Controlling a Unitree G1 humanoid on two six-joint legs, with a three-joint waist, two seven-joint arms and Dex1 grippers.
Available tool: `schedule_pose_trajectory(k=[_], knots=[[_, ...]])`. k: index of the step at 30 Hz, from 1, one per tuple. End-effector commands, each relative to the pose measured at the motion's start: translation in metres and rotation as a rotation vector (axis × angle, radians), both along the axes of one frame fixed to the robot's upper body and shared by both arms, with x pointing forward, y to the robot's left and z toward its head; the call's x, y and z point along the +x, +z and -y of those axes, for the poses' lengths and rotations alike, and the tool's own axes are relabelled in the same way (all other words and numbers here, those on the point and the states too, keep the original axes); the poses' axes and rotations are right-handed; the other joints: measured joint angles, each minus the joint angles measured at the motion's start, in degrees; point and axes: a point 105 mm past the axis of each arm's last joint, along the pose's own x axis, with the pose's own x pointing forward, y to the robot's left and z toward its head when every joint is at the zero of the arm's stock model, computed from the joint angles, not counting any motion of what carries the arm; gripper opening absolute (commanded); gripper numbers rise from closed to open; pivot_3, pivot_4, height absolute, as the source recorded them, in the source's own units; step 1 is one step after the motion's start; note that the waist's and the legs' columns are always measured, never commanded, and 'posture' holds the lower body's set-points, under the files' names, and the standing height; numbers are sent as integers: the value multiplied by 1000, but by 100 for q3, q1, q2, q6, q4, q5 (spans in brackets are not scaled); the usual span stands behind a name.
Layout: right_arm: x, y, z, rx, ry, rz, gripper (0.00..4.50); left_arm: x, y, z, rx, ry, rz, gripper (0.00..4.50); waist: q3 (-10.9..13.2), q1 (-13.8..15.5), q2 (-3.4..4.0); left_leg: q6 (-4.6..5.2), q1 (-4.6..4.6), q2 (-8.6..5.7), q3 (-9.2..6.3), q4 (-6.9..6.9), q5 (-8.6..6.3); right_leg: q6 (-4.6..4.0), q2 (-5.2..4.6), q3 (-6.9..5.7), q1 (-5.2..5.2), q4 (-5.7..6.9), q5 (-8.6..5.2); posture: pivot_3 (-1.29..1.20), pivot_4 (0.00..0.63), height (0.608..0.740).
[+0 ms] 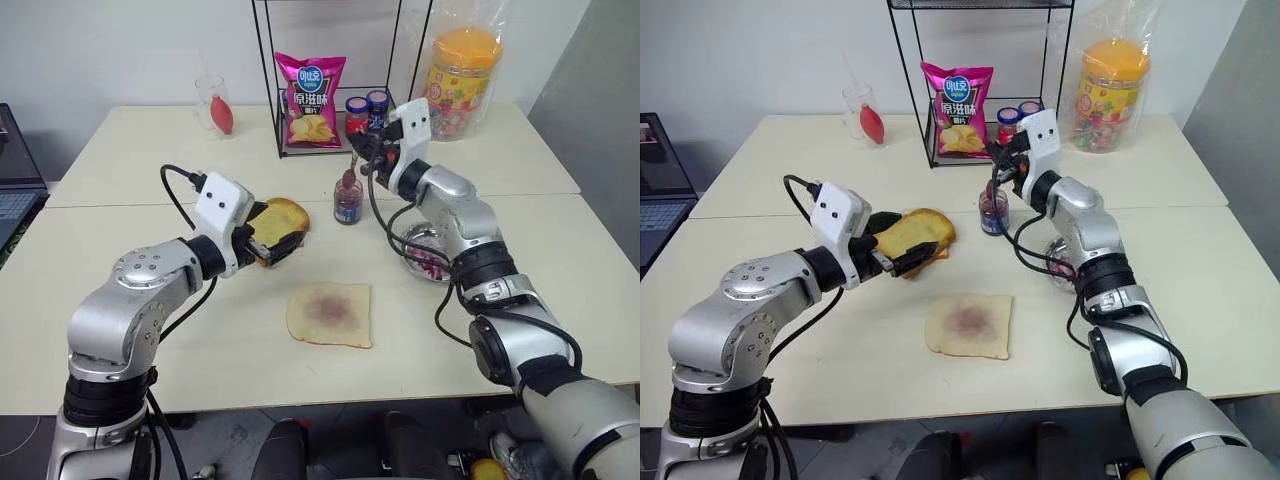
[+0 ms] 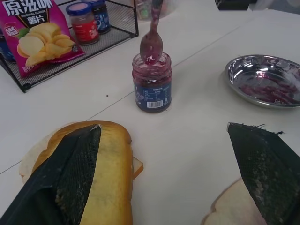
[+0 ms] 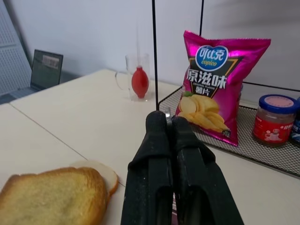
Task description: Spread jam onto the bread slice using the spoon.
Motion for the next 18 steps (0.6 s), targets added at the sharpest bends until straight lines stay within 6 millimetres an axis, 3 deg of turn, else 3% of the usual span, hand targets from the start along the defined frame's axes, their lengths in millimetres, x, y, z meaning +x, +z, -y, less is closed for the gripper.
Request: schedule_pose_trajectory(k=[1,9,18], knots=[[1,14,-9,-45,8,101,39,-1,18,-2,-24,16,55,4500,0,-3,0,0,0,0,0,0,0,0,0,0,0,0,0,0,150,740],[8,-10,-12,-129,-25,85,39,1,21,-6,-20,35,54,4500,0,-6,0,0,1,0,0,-1,0,-1,0,2,0,0,0,0,150,740],[21,-26,-8,13,-105,-130,39,4,18,-15,-15,66,55,4500,0,-7,0,-1,2,0,0,0,0,-1,0,3,0,4,1,0,150,740]])
